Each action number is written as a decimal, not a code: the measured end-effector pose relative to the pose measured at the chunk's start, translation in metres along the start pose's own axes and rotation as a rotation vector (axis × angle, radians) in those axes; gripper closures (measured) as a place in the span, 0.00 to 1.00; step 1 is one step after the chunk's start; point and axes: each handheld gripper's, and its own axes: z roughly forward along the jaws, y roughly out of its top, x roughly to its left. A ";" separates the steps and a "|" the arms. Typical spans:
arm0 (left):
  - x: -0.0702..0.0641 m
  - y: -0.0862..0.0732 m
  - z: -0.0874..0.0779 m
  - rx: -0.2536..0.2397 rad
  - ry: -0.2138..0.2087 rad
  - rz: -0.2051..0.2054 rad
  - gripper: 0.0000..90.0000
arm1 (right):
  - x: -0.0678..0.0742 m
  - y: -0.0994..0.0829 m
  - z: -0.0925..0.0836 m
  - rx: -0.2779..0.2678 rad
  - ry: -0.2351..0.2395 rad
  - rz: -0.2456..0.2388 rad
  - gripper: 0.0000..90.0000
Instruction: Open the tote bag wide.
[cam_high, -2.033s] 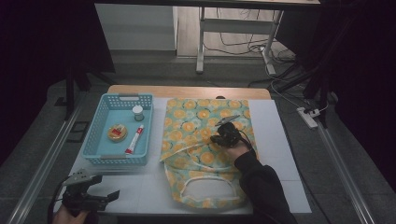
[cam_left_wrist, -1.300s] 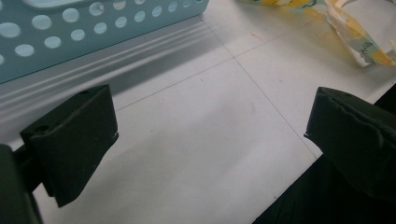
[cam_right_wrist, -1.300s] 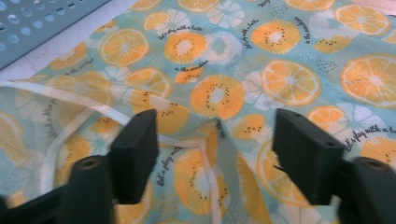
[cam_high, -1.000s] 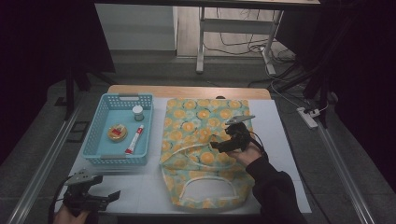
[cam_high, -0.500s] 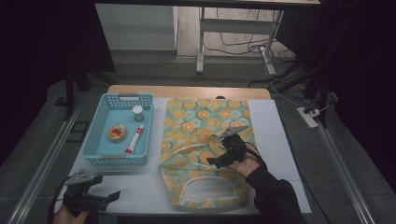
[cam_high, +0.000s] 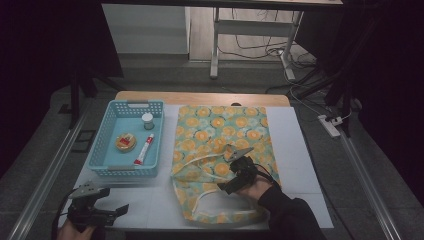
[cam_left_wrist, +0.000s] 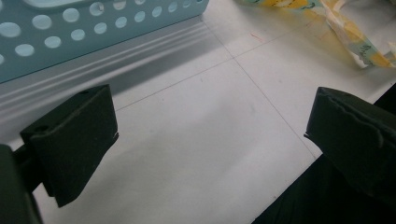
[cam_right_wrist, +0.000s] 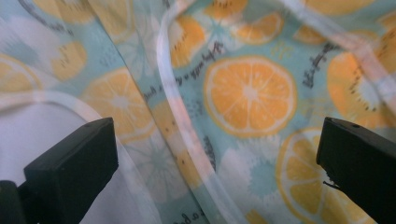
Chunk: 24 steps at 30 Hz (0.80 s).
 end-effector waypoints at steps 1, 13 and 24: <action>0.000 0.000 0.000 0.000 0.000 -0.001 0.02 | 0.000 -0.002 0.002 0.011 -0.009 0.000 0.00; 0.000 0.000 0.000 0.003 -0.001 -0.001 0.02 | 0.005 -0.005 -0.003 0.018 -0.049 -0.094 0.32; 0.000 0.001 0.001 0.007 0.000 -0.002 0.03 | 0.008 -0.004 -0.007 0.018 0.008 -0.113 0.86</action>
